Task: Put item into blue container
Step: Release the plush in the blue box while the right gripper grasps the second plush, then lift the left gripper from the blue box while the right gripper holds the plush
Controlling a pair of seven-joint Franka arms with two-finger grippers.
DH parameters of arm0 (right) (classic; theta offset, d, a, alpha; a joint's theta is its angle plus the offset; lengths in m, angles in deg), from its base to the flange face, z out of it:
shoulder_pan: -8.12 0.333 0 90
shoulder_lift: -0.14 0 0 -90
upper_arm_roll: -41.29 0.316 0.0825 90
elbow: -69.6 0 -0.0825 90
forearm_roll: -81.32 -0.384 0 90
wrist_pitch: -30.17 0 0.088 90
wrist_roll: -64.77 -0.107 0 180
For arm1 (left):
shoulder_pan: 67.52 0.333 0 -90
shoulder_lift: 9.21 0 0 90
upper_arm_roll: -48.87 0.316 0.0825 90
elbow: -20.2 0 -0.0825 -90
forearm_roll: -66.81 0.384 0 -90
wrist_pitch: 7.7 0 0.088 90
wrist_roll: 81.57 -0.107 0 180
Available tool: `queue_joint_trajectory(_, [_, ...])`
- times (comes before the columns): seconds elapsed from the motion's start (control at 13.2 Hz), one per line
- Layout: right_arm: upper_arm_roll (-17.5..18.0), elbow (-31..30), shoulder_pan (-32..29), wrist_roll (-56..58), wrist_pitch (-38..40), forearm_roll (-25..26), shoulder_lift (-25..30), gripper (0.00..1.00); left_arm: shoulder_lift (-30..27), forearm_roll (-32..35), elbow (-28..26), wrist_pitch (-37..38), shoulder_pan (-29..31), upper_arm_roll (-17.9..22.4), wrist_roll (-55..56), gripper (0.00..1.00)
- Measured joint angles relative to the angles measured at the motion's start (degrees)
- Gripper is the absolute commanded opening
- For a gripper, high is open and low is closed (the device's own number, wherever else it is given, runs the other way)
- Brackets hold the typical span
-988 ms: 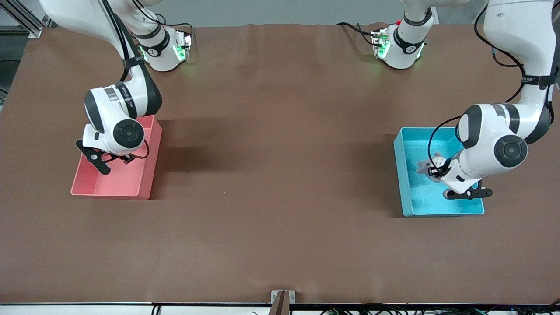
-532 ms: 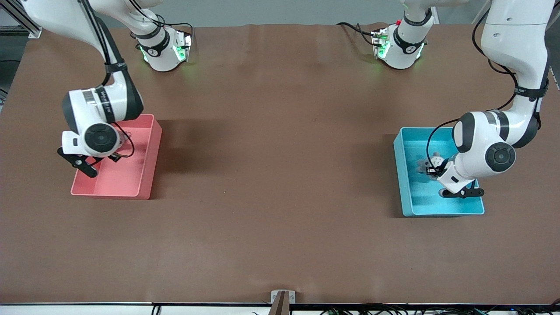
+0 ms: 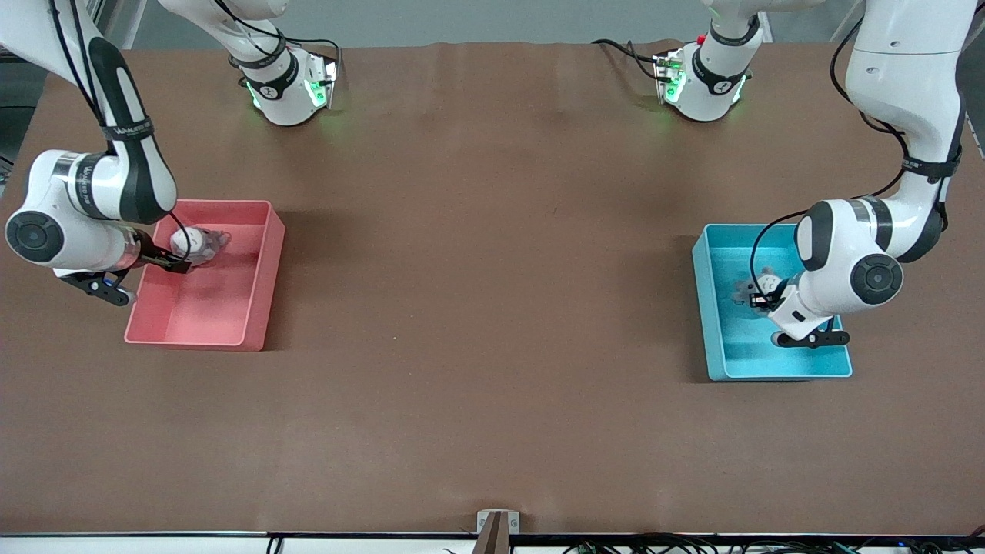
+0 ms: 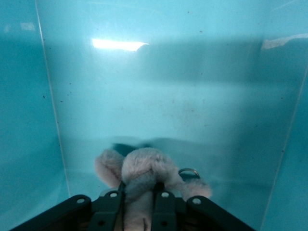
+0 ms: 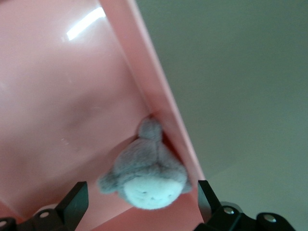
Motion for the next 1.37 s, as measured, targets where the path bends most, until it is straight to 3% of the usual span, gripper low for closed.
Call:
queue_joint_trajectory(0.08, [0.3,-0.3,0.2,0.3,0.0,-1.2,0.0,1.00,0.0,0.0,0.0,-0.1,0.0,0.0,0.0,1.00])
queue_joint_trajectory(0.46, [0.4,-3.2,0.3,-0.4,-3.8,-3.0,-1.6,0.98,-2.6,0.0,0.6,1.1,-0.1,-0.8,-0.1,1.00])
queue_joint_trajectory(1.06, [0.4,-5.0,0.6,-2.7,-6.7,-2.7,-2.7,0.97,-16.2,-0.4,2.8,15.2,-0.2,-5.3,0.0,1.00])
queue_joint_trajectory(1.37, [0.1,-5.1,0.1,-4.5,-7.1,-2.7,-2.8,0.97,-21.6,-6.3,6.5,23.1,-0.2,-7.9,0.5,1.00])
